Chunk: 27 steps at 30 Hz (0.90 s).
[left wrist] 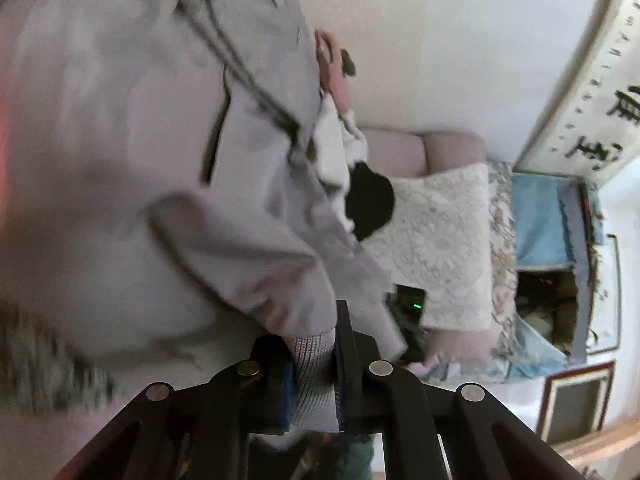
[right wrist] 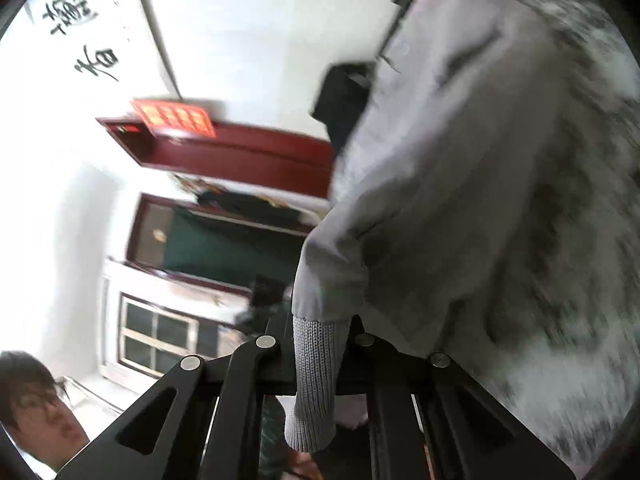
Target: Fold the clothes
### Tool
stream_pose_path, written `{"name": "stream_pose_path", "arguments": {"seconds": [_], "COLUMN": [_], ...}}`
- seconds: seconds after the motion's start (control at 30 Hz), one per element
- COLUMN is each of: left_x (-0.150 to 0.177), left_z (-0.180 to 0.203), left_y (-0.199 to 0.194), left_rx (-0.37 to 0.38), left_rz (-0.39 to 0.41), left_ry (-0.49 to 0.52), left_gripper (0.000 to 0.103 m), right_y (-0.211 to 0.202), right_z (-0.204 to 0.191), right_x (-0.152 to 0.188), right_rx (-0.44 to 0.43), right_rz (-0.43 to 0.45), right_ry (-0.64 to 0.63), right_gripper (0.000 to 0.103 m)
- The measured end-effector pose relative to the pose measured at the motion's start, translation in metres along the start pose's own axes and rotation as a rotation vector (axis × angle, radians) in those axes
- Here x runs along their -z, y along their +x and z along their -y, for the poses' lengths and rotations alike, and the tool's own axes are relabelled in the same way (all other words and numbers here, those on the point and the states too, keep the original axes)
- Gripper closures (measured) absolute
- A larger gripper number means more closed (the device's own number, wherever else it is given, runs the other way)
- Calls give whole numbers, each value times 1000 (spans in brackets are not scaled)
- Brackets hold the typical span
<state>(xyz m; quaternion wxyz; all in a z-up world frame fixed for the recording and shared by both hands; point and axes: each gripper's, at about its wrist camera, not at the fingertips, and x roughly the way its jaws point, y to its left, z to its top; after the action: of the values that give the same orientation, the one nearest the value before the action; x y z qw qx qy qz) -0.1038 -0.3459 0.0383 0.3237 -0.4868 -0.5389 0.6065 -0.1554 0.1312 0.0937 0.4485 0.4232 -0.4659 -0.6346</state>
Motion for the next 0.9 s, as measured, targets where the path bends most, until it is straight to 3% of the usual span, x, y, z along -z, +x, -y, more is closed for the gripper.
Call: {"name": "stream_pose_path", "arguments": {"seconds": [0.2, 0.33, 0.43, 0.5, 0.63, 0.67, 0.7, 0.77, 0.87, 0.9], "left_x": [-104, -187, -256, -306, -368, -380, -386, -385, -376, -372], "left_z": [31, 61, 84, 97, 94, 87, 82, 70, 79, 87], "left_y": [-9, -26, -39, -40, -19, -2, 12, 38, 73, 78], "left_rx": [-146, -232, -355, -513, -765, -892, -983, -1154, -1327, -1333], "left_rz": [63, 161, 259, 335, 392, 378, 361, 330, 328, 341], "left_ry": [31, 77, 110, 140, 221, 243, 257, 351, 557, 614], "left_gripper": [94, 94, 94, 93, 86, 86, 86, 85, 85, 85], "right_y": [21, 36, 48, 59, 82, 88, 94, 104, 106, 105], "right_z": [-2, -4, 1, 21, 60, 70, 78, 89, 88, 79], "right_x": [-112, -187, -243, -277, -346, -364, -370, -369, -360, -356], "right_rx": [69, 115, 176, 291, 521, 578, 638, 760, 781, 790], "right_rz": [109, 182, 229, 239, 259, 264, 267, 270, 313, 330], "right_ry": [-11, -19, -24, -28, -34, -36, -59, -136, -204, -234], "right_gripper": [94, 94, 94, 94, 86, 82, 72, 70, 62, 54]}}
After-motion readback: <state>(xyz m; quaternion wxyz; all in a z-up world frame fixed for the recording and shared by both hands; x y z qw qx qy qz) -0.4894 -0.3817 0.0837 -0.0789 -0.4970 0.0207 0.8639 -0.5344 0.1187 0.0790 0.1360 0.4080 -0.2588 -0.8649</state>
